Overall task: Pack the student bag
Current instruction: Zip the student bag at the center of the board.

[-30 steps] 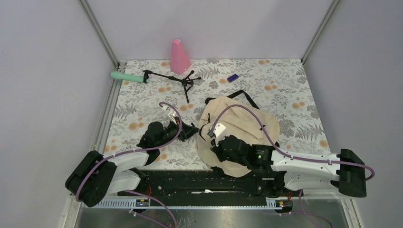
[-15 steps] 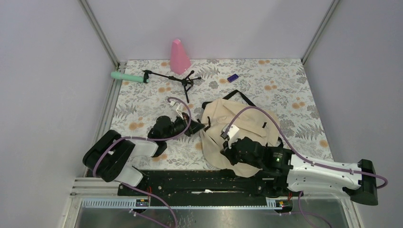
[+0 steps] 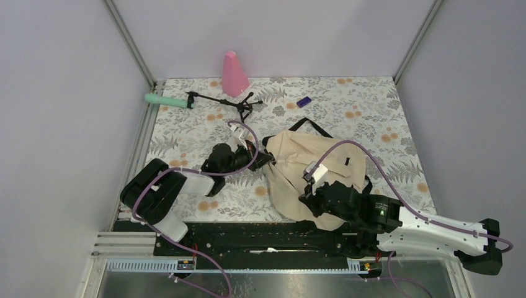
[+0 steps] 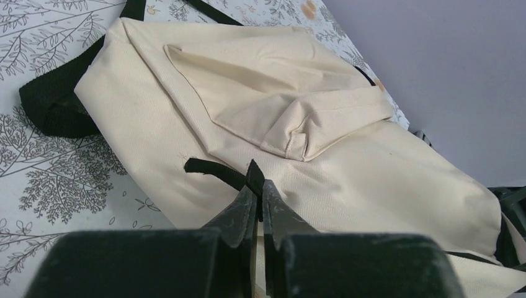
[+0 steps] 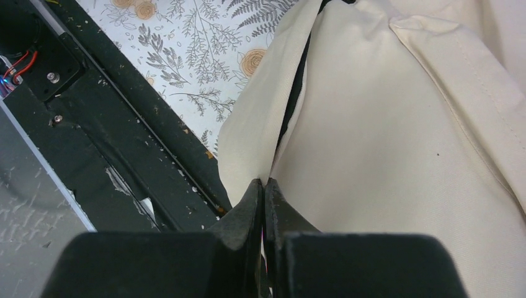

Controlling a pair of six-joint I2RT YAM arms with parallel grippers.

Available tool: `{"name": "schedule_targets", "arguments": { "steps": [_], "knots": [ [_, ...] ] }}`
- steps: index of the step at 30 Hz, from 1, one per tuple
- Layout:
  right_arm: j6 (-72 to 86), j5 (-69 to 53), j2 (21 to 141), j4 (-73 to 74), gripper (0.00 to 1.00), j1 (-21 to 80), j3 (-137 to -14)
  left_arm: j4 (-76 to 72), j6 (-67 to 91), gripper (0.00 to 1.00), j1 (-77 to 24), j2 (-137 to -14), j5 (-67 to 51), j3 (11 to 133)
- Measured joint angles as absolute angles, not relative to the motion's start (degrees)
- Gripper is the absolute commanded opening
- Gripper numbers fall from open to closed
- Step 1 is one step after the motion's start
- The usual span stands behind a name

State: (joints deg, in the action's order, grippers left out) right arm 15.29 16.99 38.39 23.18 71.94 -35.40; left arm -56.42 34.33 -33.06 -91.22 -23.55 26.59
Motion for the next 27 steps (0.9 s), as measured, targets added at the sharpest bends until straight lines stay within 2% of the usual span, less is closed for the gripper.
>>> {"name": "schedule_targets", "arguments": {
  "steps": [14, 17, 20, 23, 27],
  "knots": [
    [16.4, 19.5, 35.4, 25.1, 0.0, 71.9, -35.5, -51.4, 29.9, 0.0, -33.9, -91.7, -22.8, 29.6],
    [16.8, 19.7, 36.1, 25.1, 0.0, 71.9, -36.0, -48.2, 28.3, 0.33, -33.9, -89.1, -21.7, 29.8],
    [17.4, 19.4, 38.0, 26.6, 0.0, 72.0, -37.6, -43.3, 25.8, 0.61, -32.1, -85.0, -16.4, 30.8],
    [17.9, 19.7, 41.2, 26.7, 0.0, 72.0, -39.0, -40.1, 24.1, 0.76, -30.9, -80.8, -12.8, 31.4],
    [19.0, 21.3, 47.5, 26.4, 0.0, 71.8, -41.8, -35.4, 23.3, 0.84, -30.8, -74.4, -9.9, 31.6]
  ]
}}
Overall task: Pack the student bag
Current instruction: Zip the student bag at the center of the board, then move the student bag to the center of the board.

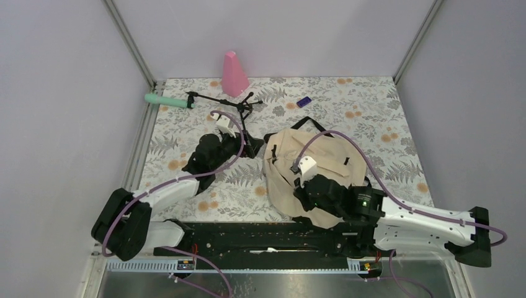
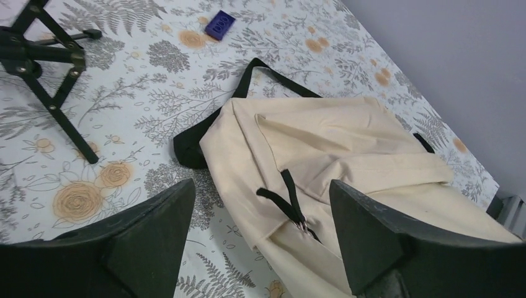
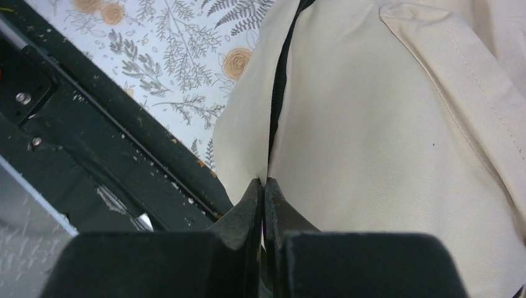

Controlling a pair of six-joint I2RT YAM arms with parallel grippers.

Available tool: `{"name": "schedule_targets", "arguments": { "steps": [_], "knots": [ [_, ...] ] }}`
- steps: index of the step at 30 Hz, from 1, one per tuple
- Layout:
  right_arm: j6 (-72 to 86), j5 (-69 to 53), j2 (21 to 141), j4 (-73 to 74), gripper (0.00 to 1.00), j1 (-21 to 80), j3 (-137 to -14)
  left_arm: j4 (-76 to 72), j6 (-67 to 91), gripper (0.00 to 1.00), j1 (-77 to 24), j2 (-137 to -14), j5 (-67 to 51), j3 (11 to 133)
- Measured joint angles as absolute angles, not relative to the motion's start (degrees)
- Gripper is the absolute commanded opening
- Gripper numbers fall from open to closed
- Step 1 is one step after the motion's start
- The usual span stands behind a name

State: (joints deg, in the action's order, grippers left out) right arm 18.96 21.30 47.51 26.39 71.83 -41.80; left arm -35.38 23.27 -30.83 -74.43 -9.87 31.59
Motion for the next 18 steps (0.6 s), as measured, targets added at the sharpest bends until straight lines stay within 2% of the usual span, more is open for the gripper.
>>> {"name": "schedule_targets", "arguments": {
  "steps": [3, 11, 18],
  "knots": [
    [19.8, 20.9, 53.5, 25.3, 0.0, 69.9, -44.7, -30.9, 23.4, 0.88, -30.7, -70.3, -7.8, 31.7],
    [21.4, 12.9, 69.1, 16.9, 0.0, 56.4, -50.1, -16.5, 26.2, 0.98, -26.0, -56.0, -4.3, 31.5],
    [20.5, 9.3, 82.5, 11.7, 0.0, 44.9, -59.0, -3.1, 27.0, 0.99, -20.3, -45.7, -3.2, 31.5]
  ]
}}
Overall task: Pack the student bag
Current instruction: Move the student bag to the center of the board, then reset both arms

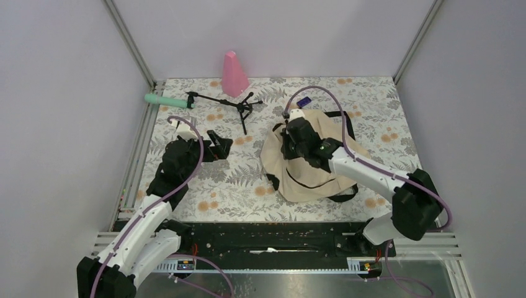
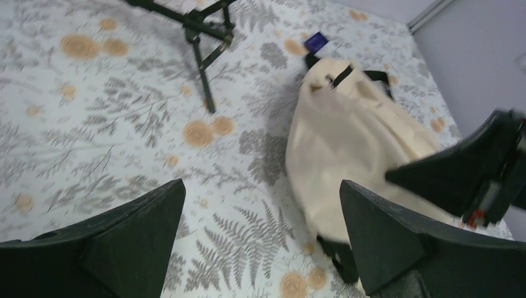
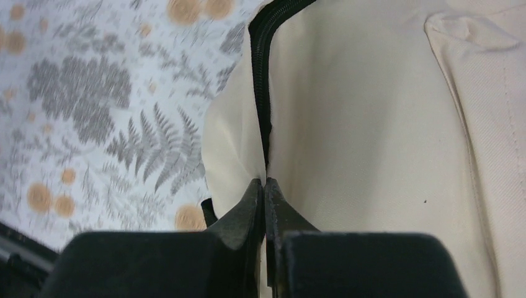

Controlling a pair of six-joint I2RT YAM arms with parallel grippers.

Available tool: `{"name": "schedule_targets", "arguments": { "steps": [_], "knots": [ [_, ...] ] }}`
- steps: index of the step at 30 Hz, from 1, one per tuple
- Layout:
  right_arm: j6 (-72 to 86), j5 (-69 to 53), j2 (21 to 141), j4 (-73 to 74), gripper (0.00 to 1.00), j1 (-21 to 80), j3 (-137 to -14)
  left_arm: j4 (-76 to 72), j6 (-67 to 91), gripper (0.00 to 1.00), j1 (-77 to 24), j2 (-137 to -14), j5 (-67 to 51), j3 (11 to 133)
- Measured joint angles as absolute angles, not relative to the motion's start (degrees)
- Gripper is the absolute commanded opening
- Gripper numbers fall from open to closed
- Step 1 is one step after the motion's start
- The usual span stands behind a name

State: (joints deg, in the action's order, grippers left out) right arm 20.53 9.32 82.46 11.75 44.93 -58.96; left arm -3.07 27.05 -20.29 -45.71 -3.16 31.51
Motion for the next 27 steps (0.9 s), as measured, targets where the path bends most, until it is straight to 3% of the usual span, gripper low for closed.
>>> {"name": "schedule_targets", "arguments": {
  "steps": [2, 3, 7, 9, 17, 27],
  "knots": [
    [20.4, 8.9, 84.9, 11.0, 0.0, 42.2, -60.9, 0.7, 27.5, 0.99, -19.0, -44.5, -3.1, 31.6],
    [20.4, 8.6, 86.1, 10.7, 0.05, 40.7, -61.9, 2.2, 27.7, 0.99, -18.5, -44.2, -3.1, 31.7],
    [21.0, 5.5, 89.2, 9.7, 0.67, 34.5, -64.5, 10.4, 28.3, 0.99, -16.3, -43.9, -3.2, 33.9],
    [21.5, 3.8, 89.4, 9.4, 0.83, 31.1, -65.1, 13.8, 28.3, 0.99, -15.3, -43.7, -3.2, 35.7],
    [21.3, 1.5, 82.1, 8.6, 0.99, 23.2, -62.7, 21.8, 27.2, 0.99, -14.0, -41.3, 0.1, 40.4],
    [16.3, 3.2, 54.3, 13.9, 1.0, 11.2, -51.6, 29.6, 25.7, 0.99, -13.9, -38.9, 10.2, 44.0]
  ]
}}
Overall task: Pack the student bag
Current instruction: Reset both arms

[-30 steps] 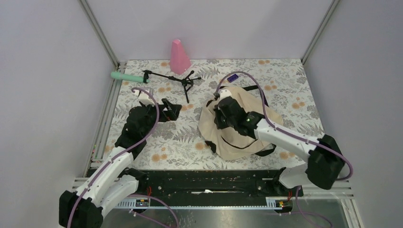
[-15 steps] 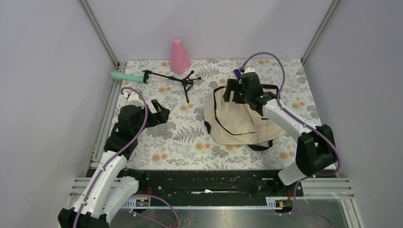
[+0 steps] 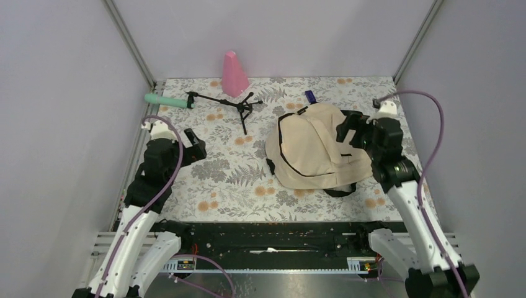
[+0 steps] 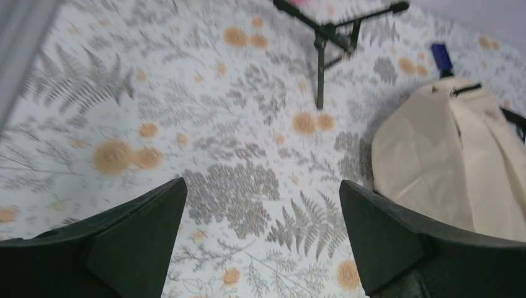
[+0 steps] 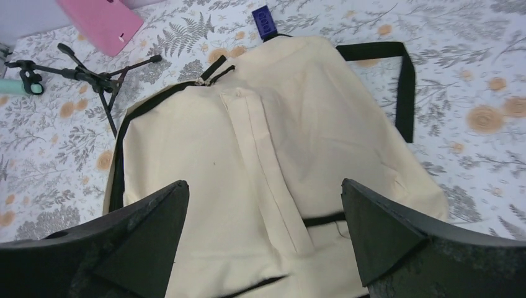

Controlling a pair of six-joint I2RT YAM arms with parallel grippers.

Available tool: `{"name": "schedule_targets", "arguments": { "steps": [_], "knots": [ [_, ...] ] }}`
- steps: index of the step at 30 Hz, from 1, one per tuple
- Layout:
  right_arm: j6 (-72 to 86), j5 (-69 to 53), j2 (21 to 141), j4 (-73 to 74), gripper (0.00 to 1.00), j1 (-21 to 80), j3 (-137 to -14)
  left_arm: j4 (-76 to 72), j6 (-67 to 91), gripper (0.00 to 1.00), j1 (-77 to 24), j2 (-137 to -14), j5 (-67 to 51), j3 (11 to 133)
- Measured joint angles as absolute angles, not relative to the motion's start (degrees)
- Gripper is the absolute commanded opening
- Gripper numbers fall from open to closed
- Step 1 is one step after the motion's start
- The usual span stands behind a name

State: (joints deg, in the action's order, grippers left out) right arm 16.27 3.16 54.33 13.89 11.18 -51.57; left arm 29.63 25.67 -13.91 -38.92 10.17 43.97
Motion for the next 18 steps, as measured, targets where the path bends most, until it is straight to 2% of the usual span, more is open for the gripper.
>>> {"name": "schedule_targets", "arguments": {
  "steps": [7, 12, 18],
  "knots": [
    [10.0, 6.9, 33.4, 14.9, 1.0, 10.7, -44.8, 30.8, 19.4, 0.99, -13.9, -31.4, 17.0, 50.9],
    [7.8, 9.0, 19.3, 7.4, 1.0, 10.7, -36.2, 28.9, 16.8, 0.99, -13.9, -26.1, 20.0, 49.8],
    [6.3, 10.7, 16.1, 5.4, 1.0, 10.7, -31.1, 29.4, 16.3, 0.99, -13.9, -21.7, 20.6, 43.9]
  ]
}}
